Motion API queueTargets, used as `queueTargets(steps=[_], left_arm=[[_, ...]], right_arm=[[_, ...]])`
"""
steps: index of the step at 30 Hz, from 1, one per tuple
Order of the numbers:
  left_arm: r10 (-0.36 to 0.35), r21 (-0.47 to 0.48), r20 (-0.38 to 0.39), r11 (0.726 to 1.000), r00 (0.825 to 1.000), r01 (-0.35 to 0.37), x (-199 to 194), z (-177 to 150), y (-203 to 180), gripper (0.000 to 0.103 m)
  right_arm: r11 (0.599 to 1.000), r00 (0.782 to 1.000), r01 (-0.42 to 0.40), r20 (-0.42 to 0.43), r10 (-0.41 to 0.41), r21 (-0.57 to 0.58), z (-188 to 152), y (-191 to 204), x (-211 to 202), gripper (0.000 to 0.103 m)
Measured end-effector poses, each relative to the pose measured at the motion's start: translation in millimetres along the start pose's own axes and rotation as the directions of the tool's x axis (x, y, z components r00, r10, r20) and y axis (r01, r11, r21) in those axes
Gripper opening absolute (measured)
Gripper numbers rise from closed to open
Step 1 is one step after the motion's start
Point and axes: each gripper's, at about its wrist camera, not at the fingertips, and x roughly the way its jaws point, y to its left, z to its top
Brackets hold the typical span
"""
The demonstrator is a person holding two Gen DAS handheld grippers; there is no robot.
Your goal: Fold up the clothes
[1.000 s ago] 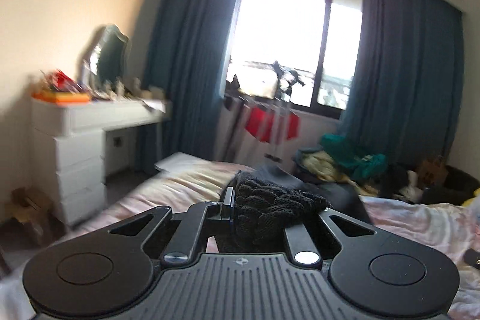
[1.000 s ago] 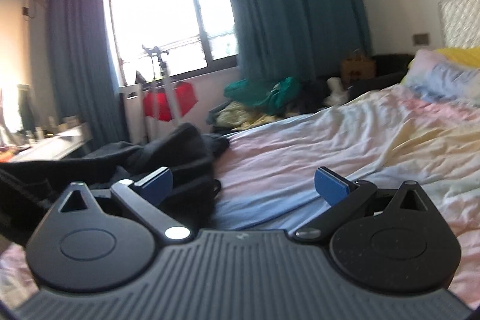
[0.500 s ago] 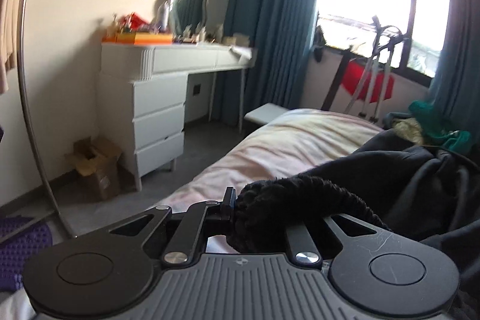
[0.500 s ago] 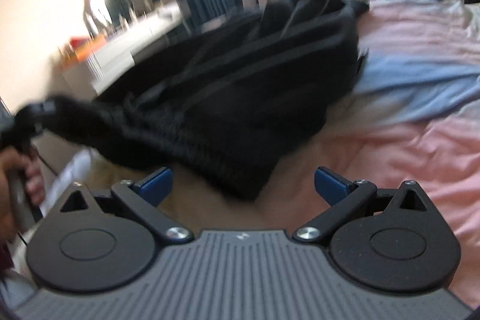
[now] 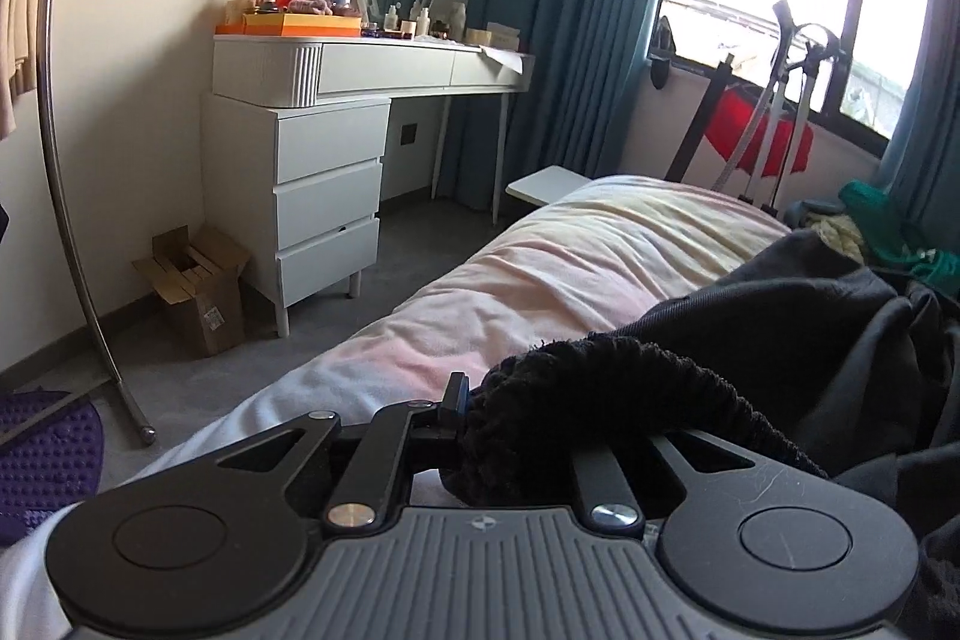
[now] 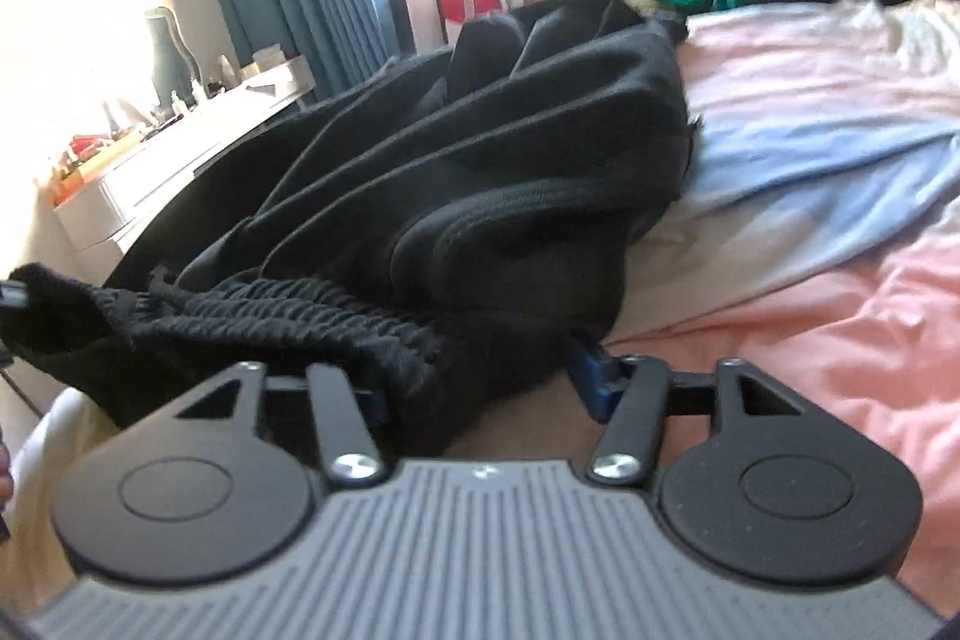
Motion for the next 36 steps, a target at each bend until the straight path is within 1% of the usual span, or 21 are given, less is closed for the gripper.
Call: queueTargets(steps=[1,3,5,8,9,10,11,12,13,14,16,17,19,21,22,25,26,27,29,34,36], left_arm=[[-0.012,-0.008,-0.003,1.000,1.000,0.012,-8,0,1,0.012],[-0.036,-0.023,-0.009,0.999,0.999,0.036,-23,-1,4,0.015],[-0.061,-0.038,-0.015,0.997,0.998,0.060,-38,-2,6,0.019],[-0.097,-0.061,-0.023,0.994,0.995,0.095,-61,-4,10,0.030],[-0.109,-0.069,-0.025,0.992,0.994,0.107,-68,-4,11,0.036],[-0.121,-0.077,-0.028,0.990,0.992,0.119,-76,-5,12,0.041],[-0.134,-0.084,-0.030,0.988,0.991,0.131,-83,-5,13,0.044],[-0.153,-0.091,-0.034,0.985,0.988,0.150,-90,-6,13,0.048],[-0.196,-0.092,-0.044,0.977,0.980,0.191,-92,-9,9,0.052],[-0.239,-0.094,-0.053,0.968,0.970,0.233,-94,-12,4,0.053],[-0.322,-0.100,-0.072,0.944,0.944,0.314,-98,-19,-5,0.058],[-0.363,-0.103,-0.082,0.930,0.928,0.354,-100,-22,-10,0.058],[-0.442,-0.111,-0.100,0.895,0.892,0.431,-105,-28,-19,0.061],[-0.518,-0.120,-0.117,0.855,0.848,0.505,-109,-34,-29,0.065],[-0.554,-0.125,-0.126,0.832,0.823,0.541,-111,-37,-33,0.066],[-0.656,-0.143,-0.149,0.755,0.740,0.640,-118,-46,-47,0.065],[-0.681,-0.155,-0.171,0.732,0.712,0.663,-117,-50,-52,0.064],[-0.679,-0.183,-0.236,0.734,0.696,0.654,-107,-56,-58,0.061],[-0.644,-0.212,-0.343,0.762,0.683,0.612,-91,-66,-66,0.061],[-0.605,-0.259,-0.418,0.794,0.678,0.549,-78,-69,-58,0.050],[-0.598,-0.279,-0.435,0.800,0.673,0.531,-72,-68,-56,0.050]], right_arm=[[1.000,1.000,-0.002,-0.001,0.002,0.003,2,0,-1,0.040],[1.000,1.000,0.003,0.011,-0.003,-0.002,4,2,-7,0.032],[1.000,1.000,0.006,0.030,-0.006,-0.003,7,3,-15,0.020],[1.000,0.997,0.002,0.078,-0.002,0.006,16,3,-35,0.017],[1.000,0.996,0.000,0.094,-0.001,0.009,18,3,-41,0.017],[1.000,0.994,0.004,0.114,-0.003,-0.001,22,4,-50,0.017],[1.000,0.991,0.010,0.136,-0.008,-0.019,26,5,-60,0.017],[0.999,0.990,0.022,0.140,-0.017,-0.032,28,5,-67,0.017],[0.998,0.991,0.036,0.133,-0.030,-0.042,30,5,-71,0.017],[0.997,0.991,0.050,0.127,-0.043,-0.052,31,4,-75,0.017],[0.996,0.996,0.082,0.048,-0.080,-0.046,26,-3,-71,0.017],[0.994,0.995,0.099,0.001,-0.099,-0.042,22,-8,-67,0.017],[0.992,0.988,0.124,-0.087,-0.125,-0.024,14,-18,-60,0.017],[0.992,0.984,0.126,-0.132,-0.122,0.019,11,-25,-55,0.017],[0.992,0.983,0.123,-0.141,-0.117,0.037,10,-27,-54,0.017],[0.992,0.984,0.114,-0.142,-0.104,0.063,11,-29,-54,0.017],[0.991,0.984,0.112,-0.144,-0.101,0.070,11,-29,-54,0.017],[0.991,0.984,0.109,-0.148,-0.097,0.080,10,-31,-54,0.017],[0.989,0.984,0.105,-0.155,-0.089,0.100,10,-33,-54,0.017],[0.982,0.982,0.090,-0.181,-0.060,0.163,8,-40,-52,0.018],[0.979,0.980,0.084,-0.192,-0.047,0.186,7,-42,-51,0.018]])
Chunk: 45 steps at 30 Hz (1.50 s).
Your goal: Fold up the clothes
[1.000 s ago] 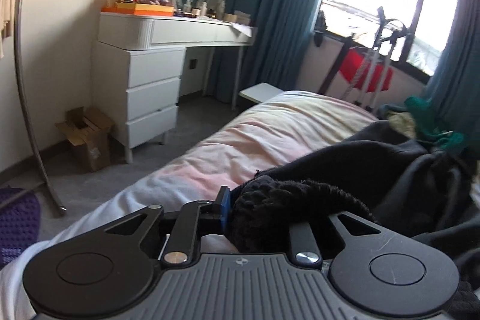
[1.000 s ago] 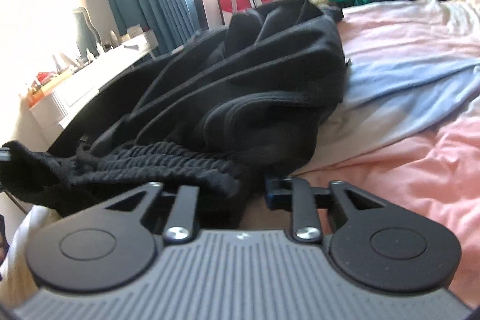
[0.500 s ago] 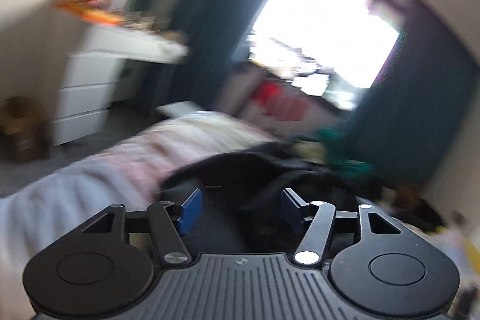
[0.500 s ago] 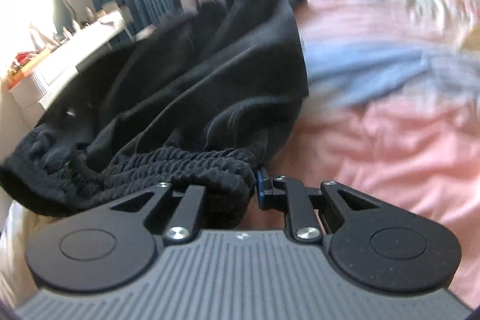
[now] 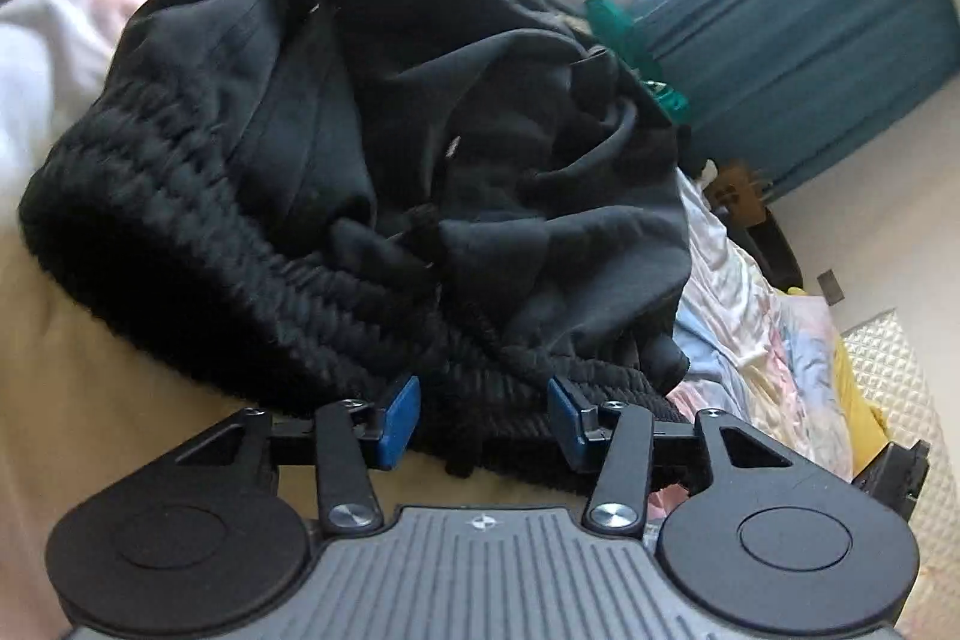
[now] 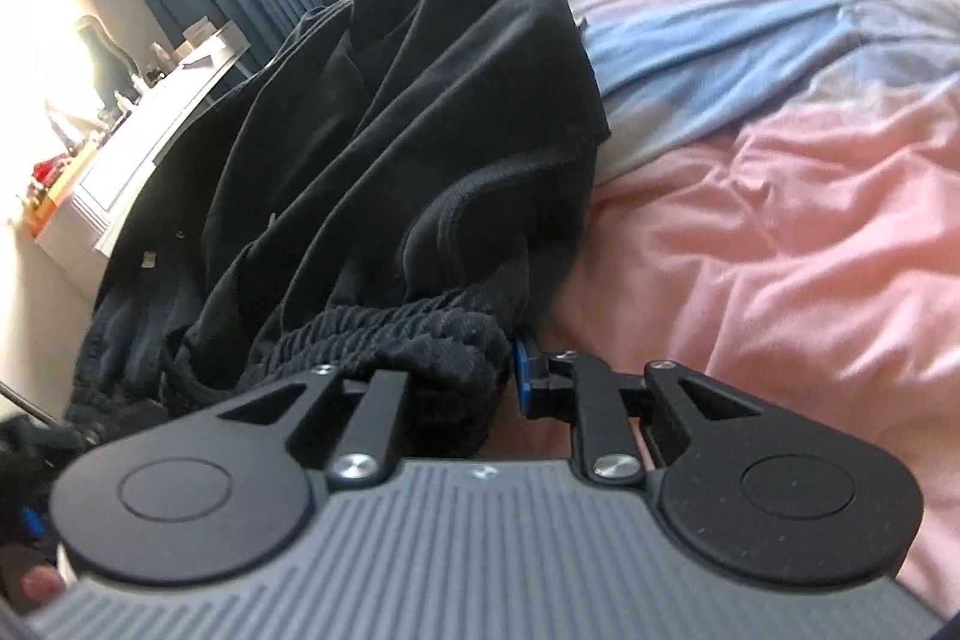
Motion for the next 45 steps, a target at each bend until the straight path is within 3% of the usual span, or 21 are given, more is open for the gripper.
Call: queueTargets(steps=[5,8,9,13,19,21,23,26,31,33,37,42,45], left_arm=[[-0.024,-0.060,-0.060,0.998,0.998,0.020,11,3,16,0.056],[-0.053,-0.101,-0.094,0.994,0.994,0.043,37,2,22,0.067],[-0.054,-0.107,-0.089,0.993,0.995,0.044,44,3,23,0.071],[-0.119,-0.127,-0.044,0.985,0.992,0.113,62,11,22,0.068],[-0.318,-0.200,0.013,0.928,0.948,0.314,49,16,30,0.064],[-0.349,-0.213,0.013,0.915,0.937,0.343,48,14,28,0.064],[-0.347,-0.219,-0.016,0.917,0.938,0.335,47,10,28,0.064],[-0.275,-0.181,-0.089,0.950,0.957,0.256,57,0,19,0.057],[-0.288,-0.121,-0.066,0.953,0.955,0.279,61,0,11,0.058],[-0.344,-0.105,-0.043,0.935,0.938,0.338,55,4,11,0.058],[-0.483,-0.081,-0.012,0.873,0.876,0.480,36,11,7,0.063],[-0.593,-0.079,0.013,0.802,0.805,0.592,31,15,0,0.067],[-0.667,-0.095,0.036,0.739,0.744,0.667,29,20,3,0.068]], right_arm=[[0.998,0.999,-0.030,-0.016,0.031,0.048,0,-4,2,0.018],[0.998,1.000,-0.029,-0.008,0.029,0.052,0,-3,3,0.018],[0.998,1.000,-0.025,-0.007,0.025,0.050,-1,-3,5,0.018],[0.999,1.000,-0.011,-0.003,0.011,0.042,-1,-2,9,0.018],[0.999,1.000,0.003,0.005,-0.003,0.051,1,-1,9,0.018],[0.998,1.000,0.003,0.004,-0.004,0.057,2,-1,10,0.018],[0.998,1.000,0.004,0.002,-0.005,0.059,3,-2,12,0.018],[0.998,1.000,0.006,-0.001,-0.006,0.058,3,-3,14,0.018],[0.999,1.000,0.012,-0.004,-0.012,0.050,3,-2,17,0.018],[0.999,1.000,0.013,-0.005,-0.013,0.050,2,-2,19,0.018],[0.997,1.000,0.006,-0.005,-0.006,0.074,1,-5,20,0.018],[0.998,1.000,0.008,-0.010,-0.008,0.056,-1,0,23,0.019],[1.000,1.000,0.013,-0.021,-0.013,0.022,-2,5,27,0.019]])
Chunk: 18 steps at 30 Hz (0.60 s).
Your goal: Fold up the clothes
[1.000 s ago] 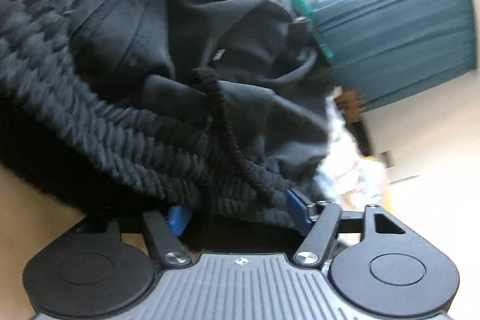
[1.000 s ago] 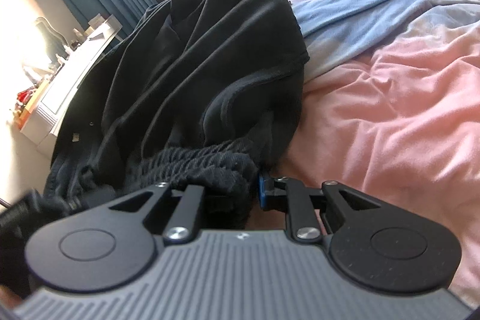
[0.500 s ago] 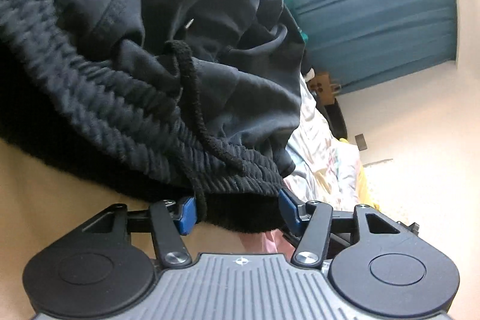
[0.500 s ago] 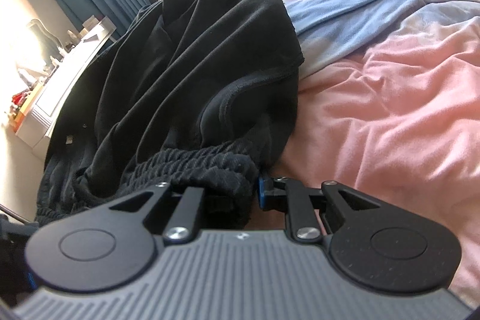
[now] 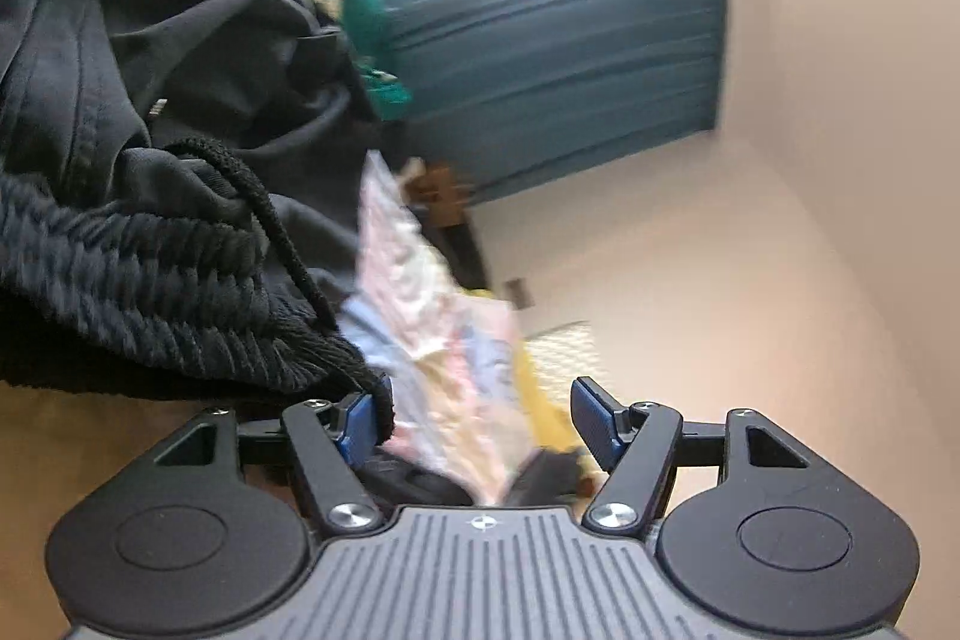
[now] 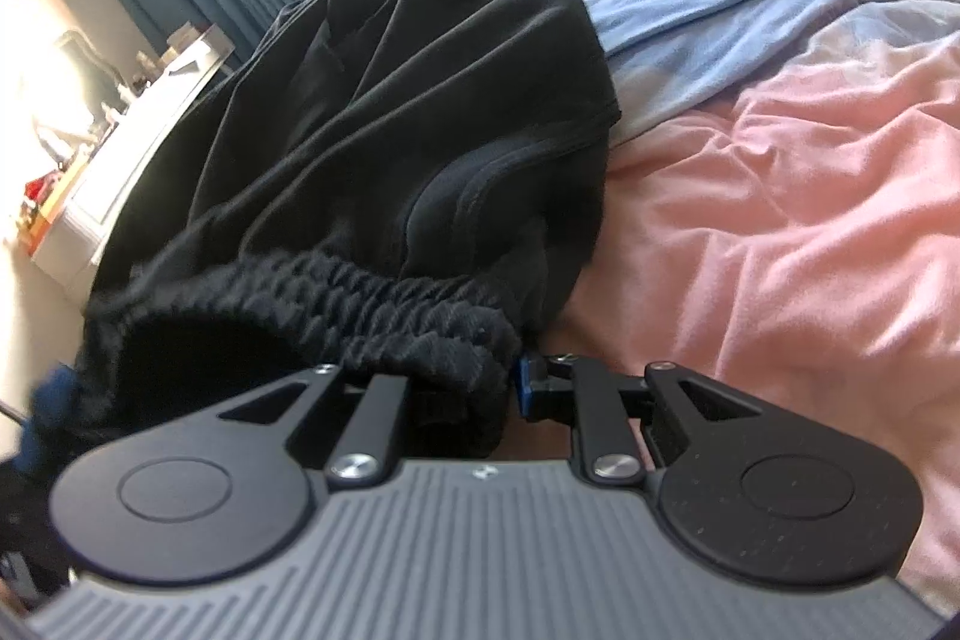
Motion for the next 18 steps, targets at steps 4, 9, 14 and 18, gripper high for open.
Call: queueTargets(steps=[4,9,14,18], left_arm=[[-0.082,-0.024,0.079,0.996,0.994,0.084,-23,-6,-8,0.069],[-0.124,-0.042,0.185,0.990,0.975,0.134,-33,4,-10,0.069],[-0.192,0.012,0.208,0.981,0.959,0.194,-37,7,-25,0.069],[-0.188,0.038,0.187,0.982,0.964,0.184,-35,3,-30,0.072]], right_arm=[[0.998,1.000,0.013,0.011,-0.012,-0.056,-1,7,-1,0.019],[0.980,0.990,0.033,0.139,-0.006,-0.194,0,25,-26,0.020],[0.947,0.960,0.046,0.275,0.045,-0.318,-7,39,-60,0.021],[0.925,0.951,0.073,0.306,0.048,-0.372,-10,47,-64,0.044]])
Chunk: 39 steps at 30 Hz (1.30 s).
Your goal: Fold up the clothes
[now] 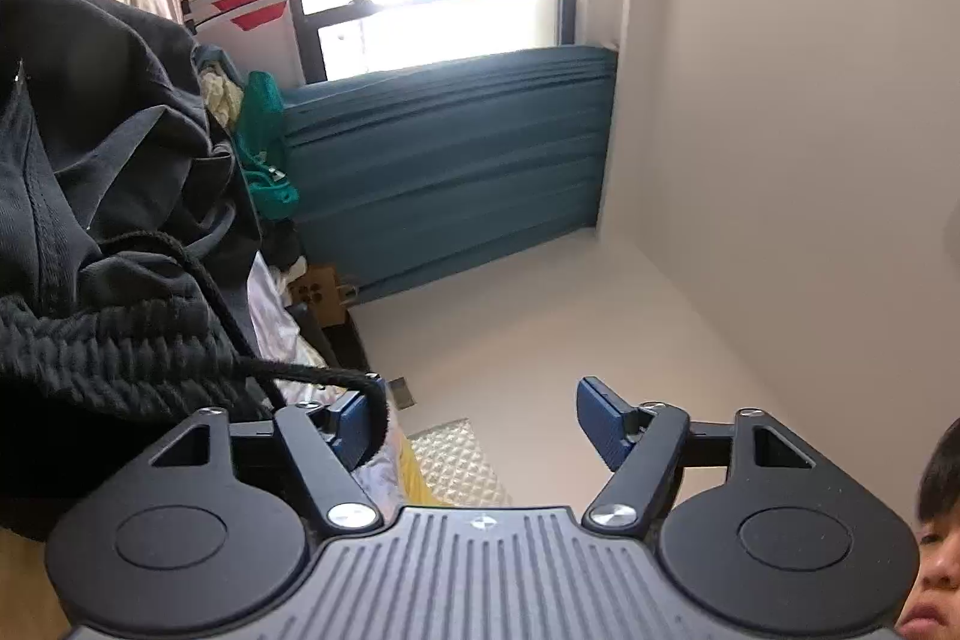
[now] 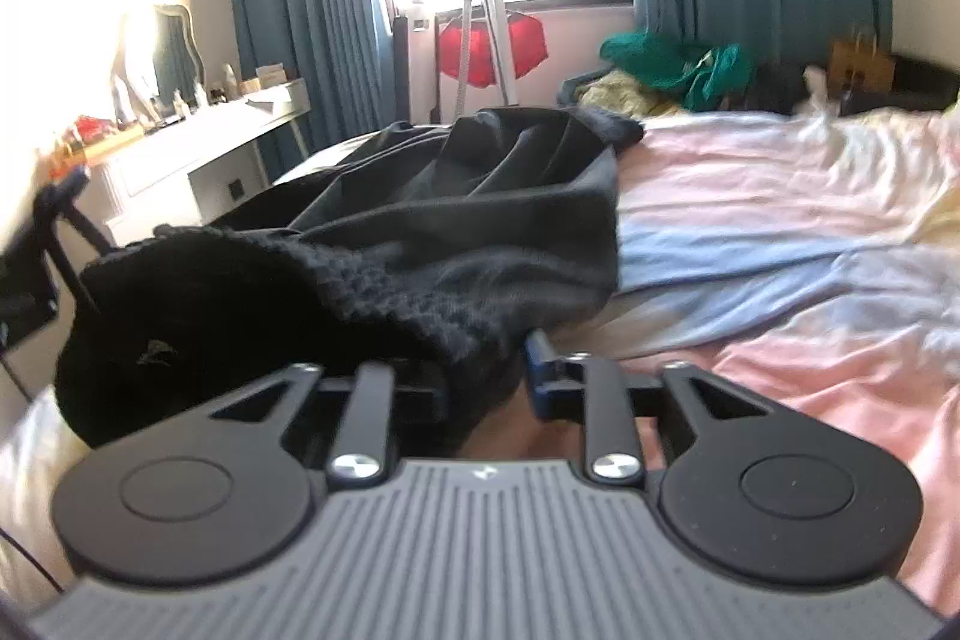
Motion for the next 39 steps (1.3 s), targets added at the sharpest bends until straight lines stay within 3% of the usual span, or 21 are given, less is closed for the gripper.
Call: queueTargets(steps=[2,4,9,11,16,25,28,31,35,37,39], left_arm=[[0.009,0.008,-0.029,1.000,1.000,-0.009,-2,-1,-3,0.072],[0.014,0.017,-0.058,1.000,0.998,-0.013,-2,-2,-6,0.072],[-0.065,0.053,-0.132,0.996,0.989,0.072,9,-6,-14,0.073],[-0.094,0.050,-0.159,0.993,0.983,0.103,10,-7,-16,0.075],[-0.142,0.024,-0.238,0.988,0.961,0.152,11,-22,-22,0.082],[-0.036,0.017,-0.100,0.999,0.994,0.038,-4,-24,-14,0.082],[0.025,0.042,-0.063,0.999,0.998,-0.022,-3,-21,-13,0.082],[0.077,0.047,-0.074,0.996,0.994,-0.074,5,-19,-6,0.082],[0.129,0.080,-0.088,0.989,0.988,-0.122,13,-17,-4,0.082],[0.150,0.097,-0.087,0.985,0.985,-0.142,18,-15,-1,0.081],[0.180,0.104,-0.087,0.980,0.980,-0.171,16,-16,1,0.081]], right_arm=[[0.999,1.000,0.005,0.016,-0.004,-0.032,1,4,-2,0.054],[0.998,0.999,0.010,0.032,-0.008,-0.064,1,8,-5,0.055],[0.989,0.997,0.024,0.073,-0.014,-0.143,2,19,-10,0.056],[0.984,0.996,0.031,0.089,-0.016,-0.174,3,23,-12,0.063],[0.986,0.991,-0.011,0.127,0.032,-0.165,4,24,-19,0.063],[0.985,0.973,-0.096,0.196,0.123,-0.142,7,25,-32,0.063],[0.983,0.964,-0.124,0.219,0.152,-0.135,8,25,-36,0.062],[0.965,0.945,-0.170,0.245,0.218,-0.202,9,36,-44,0.064],[0.910,0.941,-0.312,0.046,0.337,-0.273,-1,61,-26,0.058],[0.901,0.944,-0.325,-0.049,0.325,-0.288,-10,69,-12,0.056],[0.907,0.951,-0.308,-0.081,0.297,-0.287,-15,71,-1,0.045]])
